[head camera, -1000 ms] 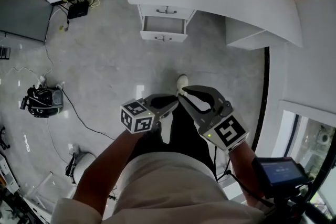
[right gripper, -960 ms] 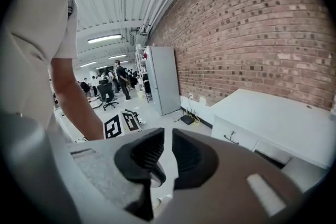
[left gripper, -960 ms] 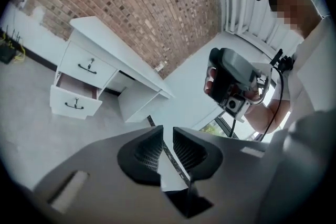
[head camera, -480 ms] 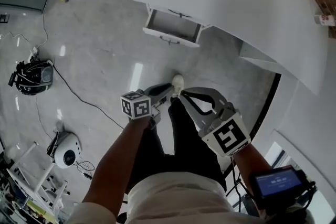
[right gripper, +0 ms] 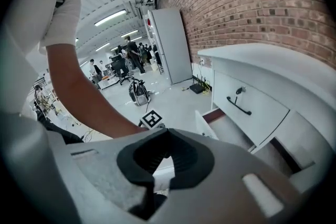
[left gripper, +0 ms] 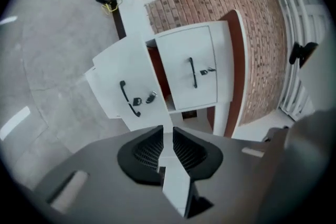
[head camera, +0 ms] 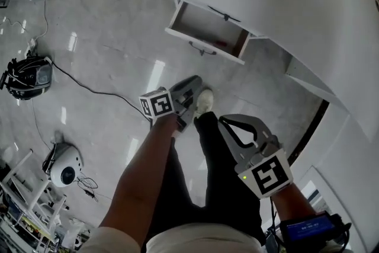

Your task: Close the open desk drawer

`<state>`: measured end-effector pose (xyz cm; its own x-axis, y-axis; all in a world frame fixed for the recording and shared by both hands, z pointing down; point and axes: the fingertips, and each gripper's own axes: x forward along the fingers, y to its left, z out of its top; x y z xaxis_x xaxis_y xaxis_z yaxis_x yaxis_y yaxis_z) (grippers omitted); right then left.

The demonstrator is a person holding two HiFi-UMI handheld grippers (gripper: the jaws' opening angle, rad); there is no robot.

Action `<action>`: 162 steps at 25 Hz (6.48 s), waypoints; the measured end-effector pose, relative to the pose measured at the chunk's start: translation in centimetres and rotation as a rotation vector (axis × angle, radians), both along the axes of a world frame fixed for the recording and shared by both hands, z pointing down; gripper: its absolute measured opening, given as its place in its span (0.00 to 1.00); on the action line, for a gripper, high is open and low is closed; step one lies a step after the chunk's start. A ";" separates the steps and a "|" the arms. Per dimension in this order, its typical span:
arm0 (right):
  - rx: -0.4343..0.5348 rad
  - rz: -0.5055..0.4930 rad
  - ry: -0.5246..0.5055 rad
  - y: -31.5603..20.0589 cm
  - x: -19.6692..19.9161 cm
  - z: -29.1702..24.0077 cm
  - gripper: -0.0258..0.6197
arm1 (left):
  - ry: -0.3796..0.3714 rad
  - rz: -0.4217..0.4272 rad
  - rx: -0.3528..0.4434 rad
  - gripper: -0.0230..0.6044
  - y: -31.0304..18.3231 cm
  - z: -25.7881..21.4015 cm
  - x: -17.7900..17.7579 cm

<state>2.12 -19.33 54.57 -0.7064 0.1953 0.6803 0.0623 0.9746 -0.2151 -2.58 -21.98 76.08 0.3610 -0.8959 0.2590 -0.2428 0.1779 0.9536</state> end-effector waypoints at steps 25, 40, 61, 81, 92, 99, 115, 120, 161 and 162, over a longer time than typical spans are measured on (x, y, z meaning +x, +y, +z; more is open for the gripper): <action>-0.034 -0.024 0.095 -1.2 1.5 9.1 0.04 | 0.161 -0.273 0.073 0.09 -7.9 11.2 -5.6; -0.041 -0.047 0.113 -1.0 1.8 10.5 0.04 | 0.176 -0.325 0.116 0.07 -11.2 11.0 -6.2; -0.026 -0.028 0.123 -1.7 1.9 11.0 0.04 | 0.168 -0.374 0.157 0.07 -17.8 10.5 -8.1; -0.025 0.016 0.093 -0.5 0.8 7.1 0.04 | 0.082 -0.359 0.011 0.14 -15.0 8.3 -9.3; -0.006 0.063 0.075 3.5 -0.6 -1.6 0.04 | 0.087 -0.258 0.062 0.13 -6.4 -4.0 -7.8; 0.007 0.132 0.033 7.3 -1.0 -8.7 0.04 | 0.085 -0.137 0.120 0.12 0.5 -15.3 -4.5; 0.055 0.215 -0.034 15.4 0.5 -17.6 0.04 | -0.079 0.119 0.228 0.04 14.4 -34.2 -2.9; 0.079 0.229 -0.060 16.5 0.7 -19.9 0.04 | -0.239 0.231 0.287 0.04 17.4 -39.6 -1.9; 0.343 0.166 -0.168 19.5 3.4 -31.3 0.04 | -0.688 0.649 0.507 0.04 24.4 -54.2 9.4; 0.346 0.166 -0.169 19.5 3.4 -31.4 0.04 | -0.697 0.657 0.509 0.04 24.4 -54.2 9.4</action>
